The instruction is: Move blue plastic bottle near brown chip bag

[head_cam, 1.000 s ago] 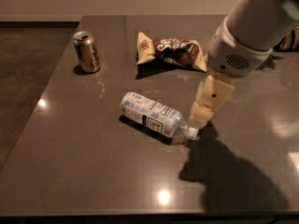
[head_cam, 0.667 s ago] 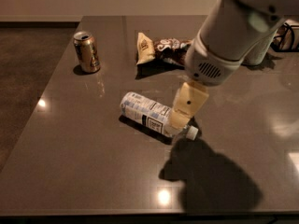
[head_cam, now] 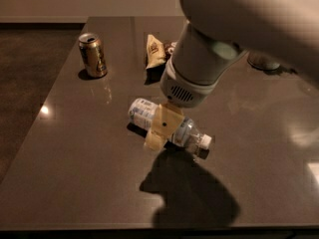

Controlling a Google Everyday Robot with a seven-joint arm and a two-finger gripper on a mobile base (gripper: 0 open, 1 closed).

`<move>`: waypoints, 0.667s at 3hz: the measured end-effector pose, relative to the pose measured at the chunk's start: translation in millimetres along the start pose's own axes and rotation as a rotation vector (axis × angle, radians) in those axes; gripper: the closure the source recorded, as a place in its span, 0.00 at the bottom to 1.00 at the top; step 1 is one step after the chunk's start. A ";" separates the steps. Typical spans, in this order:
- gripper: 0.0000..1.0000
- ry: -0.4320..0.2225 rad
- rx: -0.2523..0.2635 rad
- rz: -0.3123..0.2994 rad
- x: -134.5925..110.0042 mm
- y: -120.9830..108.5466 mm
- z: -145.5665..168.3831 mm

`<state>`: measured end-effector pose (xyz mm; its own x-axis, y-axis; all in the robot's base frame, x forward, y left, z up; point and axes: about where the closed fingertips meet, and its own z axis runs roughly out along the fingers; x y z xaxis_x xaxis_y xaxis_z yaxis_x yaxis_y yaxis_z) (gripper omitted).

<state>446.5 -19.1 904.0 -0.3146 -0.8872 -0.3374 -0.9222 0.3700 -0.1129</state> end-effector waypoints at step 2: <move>0.00 0.036 0.011 0.009 -6.9 0.0 36.8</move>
Offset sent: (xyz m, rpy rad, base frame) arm 0.0162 0.0214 -0.0504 -0.0525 0.0200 -0.0293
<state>456.9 -2.8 871.9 -0.3311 -0.8930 -0.3048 -0.9168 0.3809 -0.1198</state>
